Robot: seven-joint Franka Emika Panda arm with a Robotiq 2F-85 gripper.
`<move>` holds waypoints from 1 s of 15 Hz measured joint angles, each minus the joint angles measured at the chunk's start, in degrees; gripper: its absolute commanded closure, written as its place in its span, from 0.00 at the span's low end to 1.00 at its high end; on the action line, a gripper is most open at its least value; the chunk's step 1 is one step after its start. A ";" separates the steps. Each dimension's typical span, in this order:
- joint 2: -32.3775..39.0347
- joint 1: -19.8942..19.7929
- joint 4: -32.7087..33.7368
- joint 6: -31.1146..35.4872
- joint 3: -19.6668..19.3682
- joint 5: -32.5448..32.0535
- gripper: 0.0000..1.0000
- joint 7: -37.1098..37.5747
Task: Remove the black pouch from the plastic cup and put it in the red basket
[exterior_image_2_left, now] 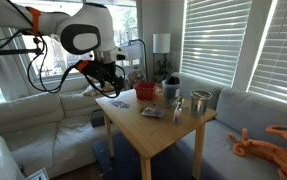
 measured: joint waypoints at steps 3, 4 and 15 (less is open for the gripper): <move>-0.03 0.00 0.01 0.00 0.00 0.00 0.00 0.00; -0.03 0.00 0.01 0.00 0.00 0.00 0.00 0.00; 3.29 -0.06 1.56 10.02 2.92 7.16 0.00 8.93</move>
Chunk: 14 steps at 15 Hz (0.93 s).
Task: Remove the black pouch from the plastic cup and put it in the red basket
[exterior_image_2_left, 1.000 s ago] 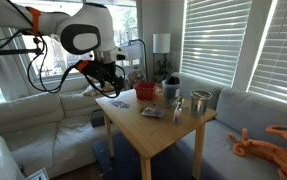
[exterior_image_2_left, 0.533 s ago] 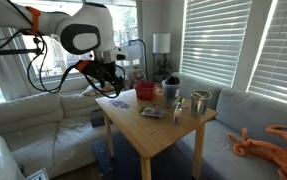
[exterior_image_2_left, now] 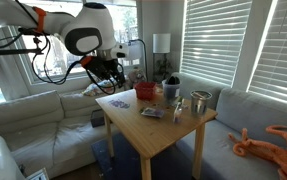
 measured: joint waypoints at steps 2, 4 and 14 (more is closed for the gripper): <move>3.58 0.21 2.57 5.46 1.96 3.00 0.00 4.78; 8.01 0.10 5.64 11.69 4.10 3.28 0.00 9.26; 30.41 -7.97 26.15 19.82 4.41 -6.79 0.00 19.66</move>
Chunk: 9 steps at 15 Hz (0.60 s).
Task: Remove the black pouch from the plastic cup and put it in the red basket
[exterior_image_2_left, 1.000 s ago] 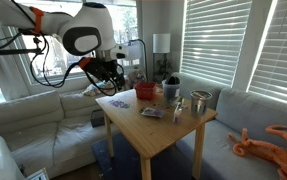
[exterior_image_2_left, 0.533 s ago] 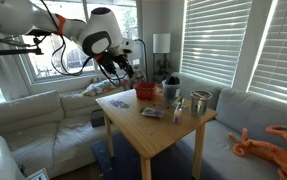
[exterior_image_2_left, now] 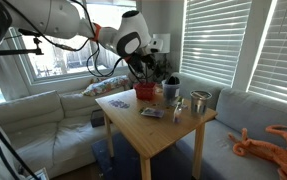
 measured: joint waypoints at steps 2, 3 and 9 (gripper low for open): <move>-0.38 0.20 -0.47 0.00 0.18 0.00 0.00 -0.01; -0.74 0.27 -0.65 0.00 0.26 0.00 0.00 -0.01; 5.82 -1.19 7.30 -3.01 -1.98 -6.89 0.00 2.08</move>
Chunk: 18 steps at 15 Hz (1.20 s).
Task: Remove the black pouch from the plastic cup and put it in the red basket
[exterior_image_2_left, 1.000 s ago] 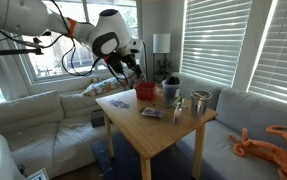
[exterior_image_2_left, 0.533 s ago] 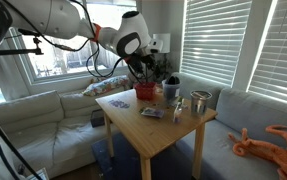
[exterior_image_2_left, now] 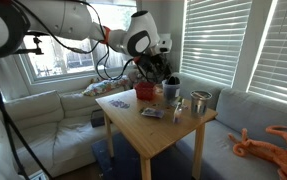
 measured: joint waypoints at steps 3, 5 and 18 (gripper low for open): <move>5.97 -0.11 7.98 -5.10 -0.88 -2.50 0.03 0.42; 9.26 0.28 12.84 -8.70 -0.84 -2.62 0.28 0.42; 19.32 1.30 26.81 -17.52 -1.11 -2.66 1.00 0.71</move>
